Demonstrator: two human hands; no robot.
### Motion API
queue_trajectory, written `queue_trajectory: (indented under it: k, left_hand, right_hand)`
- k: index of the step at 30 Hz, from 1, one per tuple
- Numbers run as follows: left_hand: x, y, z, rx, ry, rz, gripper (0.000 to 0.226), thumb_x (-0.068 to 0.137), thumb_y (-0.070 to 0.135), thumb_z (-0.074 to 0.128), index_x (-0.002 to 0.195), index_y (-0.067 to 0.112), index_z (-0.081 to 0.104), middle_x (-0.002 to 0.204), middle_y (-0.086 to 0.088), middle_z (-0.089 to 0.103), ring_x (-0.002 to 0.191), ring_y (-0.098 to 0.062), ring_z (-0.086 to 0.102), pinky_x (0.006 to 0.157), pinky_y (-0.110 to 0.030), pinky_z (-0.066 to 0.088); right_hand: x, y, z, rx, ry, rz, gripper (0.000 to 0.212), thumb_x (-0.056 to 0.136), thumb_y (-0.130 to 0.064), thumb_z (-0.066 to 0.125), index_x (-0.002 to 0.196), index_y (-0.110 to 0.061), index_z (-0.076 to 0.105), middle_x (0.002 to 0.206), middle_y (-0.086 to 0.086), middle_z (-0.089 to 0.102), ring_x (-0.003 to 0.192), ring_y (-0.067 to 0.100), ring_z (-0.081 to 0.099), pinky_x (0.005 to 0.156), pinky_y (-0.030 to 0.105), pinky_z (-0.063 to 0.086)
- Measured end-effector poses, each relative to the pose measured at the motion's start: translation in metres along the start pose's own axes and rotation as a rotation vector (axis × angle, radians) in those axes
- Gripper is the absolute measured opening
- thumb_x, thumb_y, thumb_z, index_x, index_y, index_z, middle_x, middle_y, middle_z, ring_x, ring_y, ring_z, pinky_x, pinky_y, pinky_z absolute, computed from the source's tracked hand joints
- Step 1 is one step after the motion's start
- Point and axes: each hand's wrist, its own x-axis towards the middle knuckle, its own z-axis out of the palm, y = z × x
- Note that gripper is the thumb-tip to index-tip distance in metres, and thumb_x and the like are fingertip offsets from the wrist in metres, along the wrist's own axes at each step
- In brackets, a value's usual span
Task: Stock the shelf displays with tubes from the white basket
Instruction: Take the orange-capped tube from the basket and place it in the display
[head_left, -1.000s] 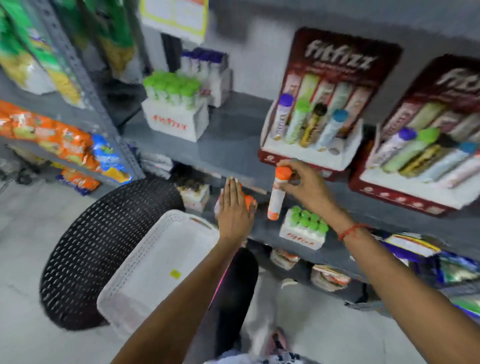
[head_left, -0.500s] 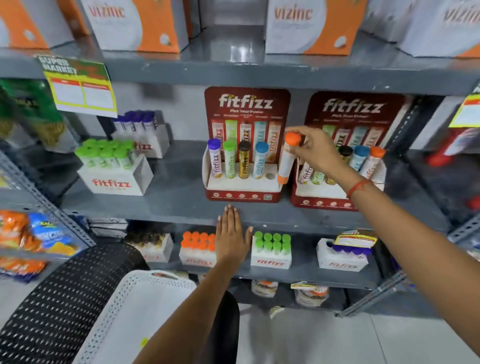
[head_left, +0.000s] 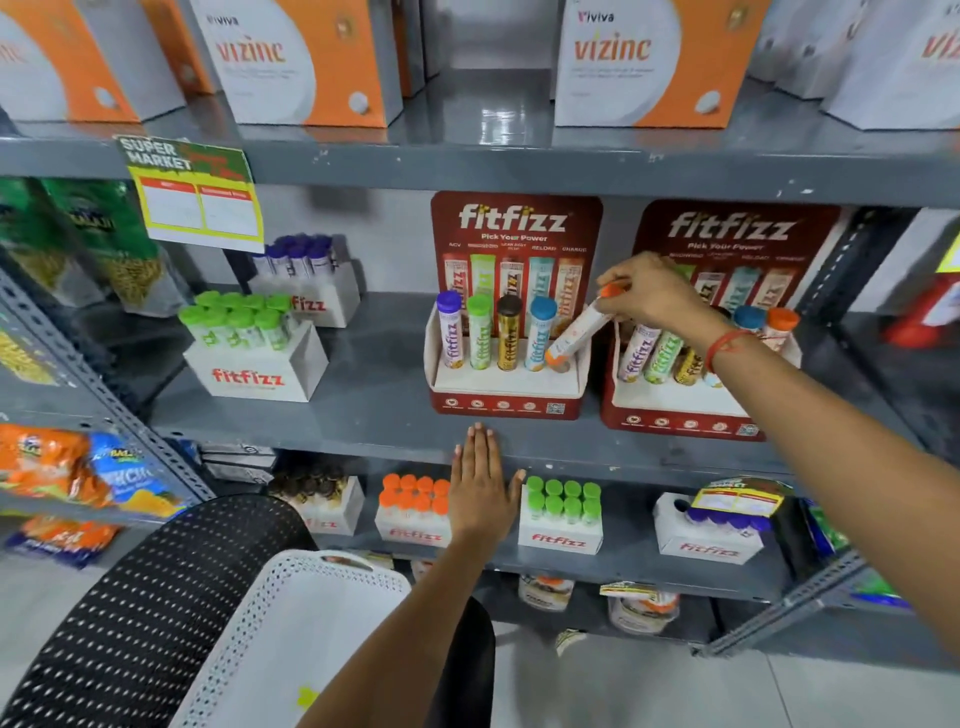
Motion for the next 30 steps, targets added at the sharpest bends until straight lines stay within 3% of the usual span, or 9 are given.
queue_trajectory:
  k: [4, 8, 12, 14, 17, 22, 24, 27, 30]
  left_hand:
    - [-0.001, -0.001, 0.000, -0.019, -0.002, 0.016, 0.085, 0.082, 0.060, -0.020, 0.147, 0.008, -0.002, 0.157, -0.012, 0.001, 0.143, -0.025, -0.003, 0.112, -0.038, -0.010]
    - [-0.001, -0.003, 0.001, -0.023, 0.011, 0.013, 0.078, 0.088, 0.058, -0.006, 0.148, 0.008, 0.005, 0.156, -0.012, 0.008, 0.143, -0.026, 0.003, 0.113, -0.041, -0.005]
    - [0.000, -0.003, 0.002, -0.022, 0.004, 0.014, 0.076, 0.090, 0.057, -0.001, 0.148, 0.009, 0.007, 0.156, -0.011, 0.009, 0.143, -0.025, 0.003, 0.112, -0.041, -0.005]
    - [0.000, -0.004, 0.001, -0.019, 0.004, 0.013, 0.074, 0.091, 0.056, 0.001, 0.148, 0.009, 0.008, 0.156, -0.011, 0.010, 0.143, -0.025, 0.004, 0.112, -0.042, -0.005]
    - [-0.001, -0.004, 0.002, -0.023, 0.009, 0.016, 0.074, 0.091, 0.056, 0.002, 0.148, 0.009, 0.007, 0.156, -0.011, 0.009, 0.143, -0.025, 0.004, 0.112, -0.041, -0.005]
    - [-0.001, -0.002, -0.001, -0.023, 0.001, 0.025, 0.079, 0.085, 0.058, -0.009, 0.148, 0.011, -0.002, 0.157, -0.009, -0.001, 0.143, -0.023, -0.005, 0.112, -0.035, -0.010]
    - [-0.002, -0.003, -0.001, -0.028, 0.005, 0.026, 0.079, 0.085, 0.058, -0.009, 0.148, 0.010, -0.002, 0.157, -0.010, -0.002, 0.143, -0.023, -0.006, 0.112, -0.035, -0.010]
    - [-0.002, -0.003, 0.000, -0.037, 0.007, 0.025, 0.078, 0.087, 0.058, -0.007, 0.148, 0.010, -0.001, 0.157, -0.010, 0.000, 0.143, -0.023, -0.005, 0.113, -0.036, -0.009]
    - [-0.001, -0.004, 0.001, -0.038, 0.006, 0.021, 0.076, 0.089, 0.058, -0.002, 0.148, 0.009, 0.002, 0.157, -0.011, 0.005, 0.143, -0.024, -0.001, 0.113, -0.038, -0.006]
  right_hand:
    - [0.006, -0.006, -0.005, -0.120, -0.057, 0.004, 0.033, 0.071, -0.009, 0.073, 0.104, -0.011, 0.072, 0.116, 0.011, 0.069, 0.108, 0.030, 0.060, 0.096, 0.033, 0.047]
    - [0.013, -0.012, -0.004, -0.159, -0.128, 0.009, 0.042, 0.072, -0.006, 0.074, 0.113, -0.009, 0.066, 0.124, 0.012, 0.064, 0.113, 0.030, 0.057, 0.098, 0.034, 0.046]
    - [0.011, -0.019, -0.003, -0.197, -0.151, -0.010, 0.032, 0.080, -0.008, 0.070, 0.111, -0.004, 0.064, 0.119, 0.016, 0.064, 0.101, 0.029, 0.061, 0.082, 0.030, 0.046]
    - [0.010, -0.021, -0.003, -0.194, -0.169, -0.007, 0.035, 0.081, -0.006, 0.068, 0.116, -0.005, 0.060, 0.121, 0.016, 0.062, 0.096, 0.026, 0.063, 0.075, 0.029, 0.050]
    - [0.008, -0.021, -0.004, -0.183, -0.186, -0.028, 0.042, 0.078, 0.003, 0.066, 0.118, -0.011, 0.061, 0.123, 0.011, 0.059, 0.097, 0.022, 0.056, 0.065, 0.022, 0.042]
    - [0.004, -0.018, -0.001, -0.082, -0.190, -0.013, 0.026, 0.078, -0.002, 0.066, 0.103, -0.011, 0.069, 0.101, 0.006, 0.064, 0.074, 0.018, 0.059, 0.047, 0.012, 0.042]
    - [0.003, -0.016, 0.004, -0.082, -0.129, -0.043, 0.019, 0.082, -0.005, 0.065, 0.100, -0.008, 0.069, 0.108, 0.012, 0.068, 0.089, 0.024, 0.064, 0.062, 0.017, 0.047]
    - [0.004, -0.013, 0.014, -0.164, -0.055, -0.060, 0.030, 0.083, -0.007, 0.064, 0.113, -0.008, 0.064, 0.123, 0.015, 0.062, 0.114, 0.033, 0.054, 0.091, 0.031, 0.045]
    - [0.007, -0.011, 0.022, -0.183, -0.069, -0.048, 0.037, 0.081, -0.013, 0.068, 0.117, -0.011, 0.061, 0.124, 0.017, 0.059, 0.115, 0.034, 0.052, 0.097, 0.037, 0.044]
